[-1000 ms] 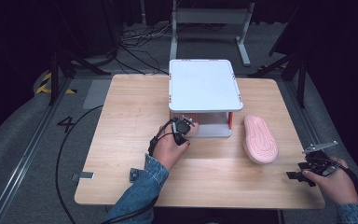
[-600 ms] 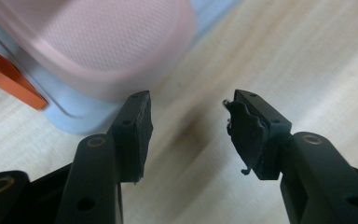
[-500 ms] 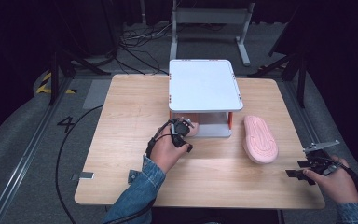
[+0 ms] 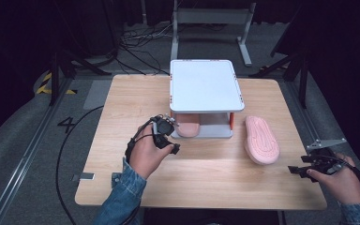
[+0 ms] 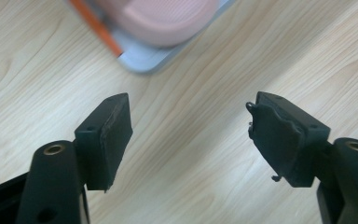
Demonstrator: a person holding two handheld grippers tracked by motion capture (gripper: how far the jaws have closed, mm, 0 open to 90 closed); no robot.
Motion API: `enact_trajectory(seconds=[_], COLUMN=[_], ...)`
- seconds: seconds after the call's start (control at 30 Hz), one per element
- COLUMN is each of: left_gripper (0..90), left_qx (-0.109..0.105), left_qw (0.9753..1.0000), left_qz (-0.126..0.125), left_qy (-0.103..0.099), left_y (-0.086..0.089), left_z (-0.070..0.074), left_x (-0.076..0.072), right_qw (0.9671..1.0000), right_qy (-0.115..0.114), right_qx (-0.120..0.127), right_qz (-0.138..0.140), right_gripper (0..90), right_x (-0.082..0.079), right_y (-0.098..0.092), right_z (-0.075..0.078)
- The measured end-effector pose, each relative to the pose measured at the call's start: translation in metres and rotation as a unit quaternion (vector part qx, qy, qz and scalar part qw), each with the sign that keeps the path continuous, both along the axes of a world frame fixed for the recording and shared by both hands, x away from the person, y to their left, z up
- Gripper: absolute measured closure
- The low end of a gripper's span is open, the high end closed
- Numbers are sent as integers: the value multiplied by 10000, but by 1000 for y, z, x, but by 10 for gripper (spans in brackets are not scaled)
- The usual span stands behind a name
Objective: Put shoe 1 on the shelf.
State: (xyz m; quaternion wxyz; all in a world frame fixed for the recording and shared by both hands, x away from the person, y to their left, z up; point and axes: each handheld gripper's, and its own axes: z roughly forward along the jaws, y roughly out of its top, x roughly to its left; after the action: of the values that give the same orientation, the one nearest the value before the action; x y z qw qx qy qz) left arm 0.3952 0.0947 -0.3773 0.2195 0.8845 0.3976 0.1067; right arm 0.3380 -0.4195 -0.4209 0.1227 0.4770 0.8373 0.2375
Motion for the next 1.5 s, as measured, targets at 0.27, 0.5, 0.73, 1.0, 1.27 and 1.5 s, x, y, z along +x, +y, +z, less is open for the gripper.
enact_trajectory(seconds=[0.27,0.5,0.73,1.0,1.27,1.5], left_gripper=[271,261,259,254,256,257], left_qx=[36,118,99,96,122,125], left_qw=[9994,9978,9969,9957,9960,9965], left_qz=[341,653,780,907,867,795], left_qy=[-43,79,92,136,171,230], left_y=[42,71,80,87,86,85], left_z=[-3,-13,-16,-21,-23,-26], left_x=[-9,-12,-19,-23,-21,-20], right_qw=[9991,9967,9957,9950,9958,9968], right_qy=[-270,-687,-740,-657,-584,-449], right_qx=[289,425,482,623,565,512], right_qz=[133,108,284,431,412,411], right_gripper=[408,491,599,690,869,880], right_x=[8,25,39,60,72,77], right_y=[10,26,39,59,81,84], right_z=[23,40,51,42,42,34])
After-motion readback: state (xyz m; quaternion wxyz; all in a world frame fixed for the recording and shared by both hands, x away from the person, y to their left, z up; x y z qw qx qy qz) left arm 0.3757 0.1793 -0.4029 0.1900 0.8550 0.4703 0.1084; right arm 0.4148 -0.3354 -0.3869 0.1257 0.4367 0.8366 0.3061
